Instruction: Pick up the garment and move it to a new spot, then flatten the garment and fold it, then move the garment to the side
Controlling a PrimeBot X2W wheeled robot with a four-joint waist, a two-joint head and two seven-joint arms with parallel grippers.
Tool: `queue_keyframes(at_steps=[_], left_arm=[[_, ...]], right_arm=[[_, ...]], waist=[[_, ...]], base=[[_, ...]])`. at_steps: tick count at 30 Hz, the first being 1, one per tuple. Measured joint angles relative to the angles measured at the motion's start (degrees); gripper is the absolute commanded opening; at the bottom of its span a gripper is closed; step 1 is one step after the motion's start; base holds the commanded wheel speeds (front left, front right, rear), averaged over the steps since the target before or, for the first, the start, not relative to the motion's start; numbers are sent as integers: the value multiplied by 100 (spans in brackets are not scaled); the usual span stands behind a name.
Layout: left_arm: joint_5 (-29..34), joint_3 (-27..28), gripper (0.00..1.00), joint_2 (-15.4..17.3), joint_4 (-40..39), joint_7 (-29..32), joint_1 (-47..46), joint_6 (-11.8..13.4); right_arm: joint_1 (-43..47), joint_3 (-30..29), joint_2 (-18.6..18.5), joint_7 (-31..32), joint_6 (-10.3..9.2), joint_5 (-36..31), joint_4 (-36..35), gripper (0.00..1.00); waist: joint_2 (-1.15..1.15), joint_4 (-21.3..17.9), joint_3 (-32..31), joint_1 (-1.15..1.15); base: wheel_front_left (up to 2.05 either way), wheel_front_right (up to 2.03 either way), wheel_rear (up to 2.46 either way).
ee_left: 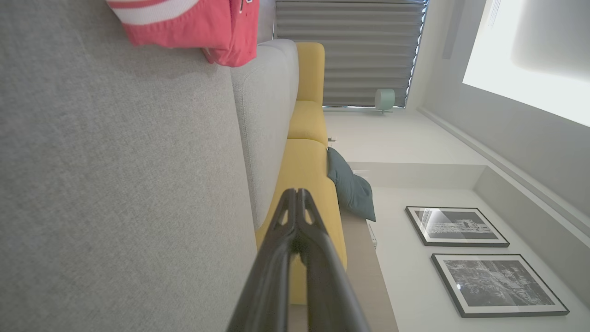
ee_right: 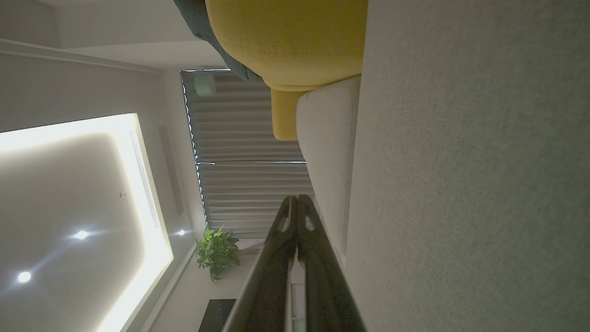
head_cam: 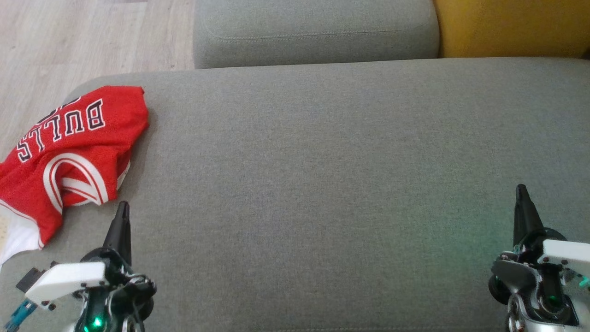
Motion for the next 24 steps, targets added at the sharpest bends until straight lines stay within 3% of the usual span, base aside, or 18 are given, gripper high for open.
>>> queue_keyframes(at_steps=[19, 20, 24], left_arm=[[0, 0, 0, 0, 0, 0, 0, 0], [0, -3, 100, -3, 26, -3, 3, 5], [0, -20, 100, -66, 389, -7, 251, 14]], right_arm=[[0, 0, 0, 0, 0, 0, 0, 0], [1, 0, 1, -1, 0, -1, 29, 100], [169, 11, 31, -1, -7, -1, 399, 100]], waist=[[0, 0, 0, 0], [0, 0, 0, 0], [0, 0, 0, 0]], base=[[0, 0, 0], [0, 0, 0], [0, 0, 0]])
